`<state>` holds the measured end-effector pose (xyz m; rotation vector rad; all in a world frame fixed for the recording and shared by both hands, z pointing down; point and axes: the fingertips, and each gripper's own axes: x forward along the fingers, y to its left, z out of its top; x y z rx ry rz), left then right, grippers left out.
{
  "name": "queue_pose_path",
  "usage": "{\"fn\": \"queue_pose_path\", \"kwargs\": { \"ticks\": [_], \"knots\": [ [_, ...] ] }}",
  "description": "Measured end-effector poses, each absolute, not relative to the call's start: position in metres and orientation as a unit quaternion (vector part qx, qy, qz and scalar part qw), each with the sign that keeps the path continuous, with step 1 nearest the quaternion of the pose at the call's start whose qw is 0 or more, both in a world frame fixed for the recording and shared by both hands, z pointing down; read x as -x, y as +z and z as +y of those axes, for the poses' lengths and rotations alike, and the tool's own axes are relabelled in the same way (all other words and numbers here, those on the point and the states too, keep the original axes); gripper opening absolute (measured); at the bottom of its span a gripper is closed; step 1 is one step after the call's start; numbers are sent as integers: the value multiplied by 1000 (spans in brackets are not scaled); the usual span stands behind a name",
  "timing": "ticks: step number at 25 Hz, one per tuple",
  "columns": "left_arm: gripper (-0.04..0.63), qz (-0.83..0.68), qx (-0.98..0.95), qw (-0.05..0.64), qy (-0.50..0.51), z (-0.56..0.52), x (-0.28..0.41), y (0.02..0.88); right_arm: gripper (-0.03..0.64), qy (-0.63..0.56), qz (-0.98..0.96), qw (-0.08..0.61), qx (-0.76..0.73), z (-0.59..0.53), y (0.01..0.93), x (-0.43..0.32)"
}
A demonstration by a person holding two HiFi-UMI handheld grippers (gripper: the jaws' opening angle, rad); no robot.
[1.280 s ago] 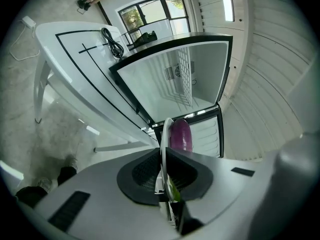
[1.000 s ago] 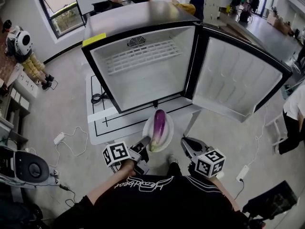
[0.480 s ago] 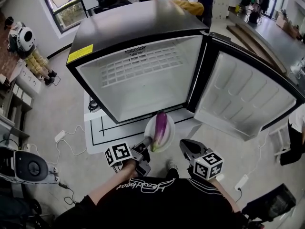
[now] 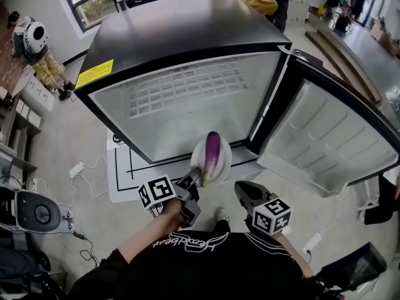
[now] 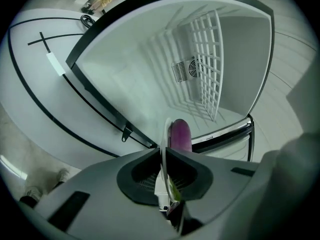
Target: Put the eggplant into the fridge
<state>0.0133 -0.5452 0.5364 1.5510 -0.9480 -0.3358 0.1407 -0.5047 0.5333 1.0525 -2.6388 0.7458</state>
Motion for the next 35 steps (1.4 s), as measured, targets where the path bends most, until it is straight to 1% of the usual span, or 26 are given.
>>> {"fn": "queue_pose_path", "kwargs": {
  "ticks": [12, 23, 35],
  "knots": [
    [31, -439, -665, 584, -156, -594, -11, 541, 6, 261, -896, 118, -339, -524, 547, -136],
    [31, -485, -665, 554, -124, -647, -8, 556, 6, 259, -901, 123, -324, -539, 548, -128],
    [32, -523, -644, 547, -110, -695, 12, 573, 6, 272, -898, 131, -320, -540, 560, -130]
  ]
}}
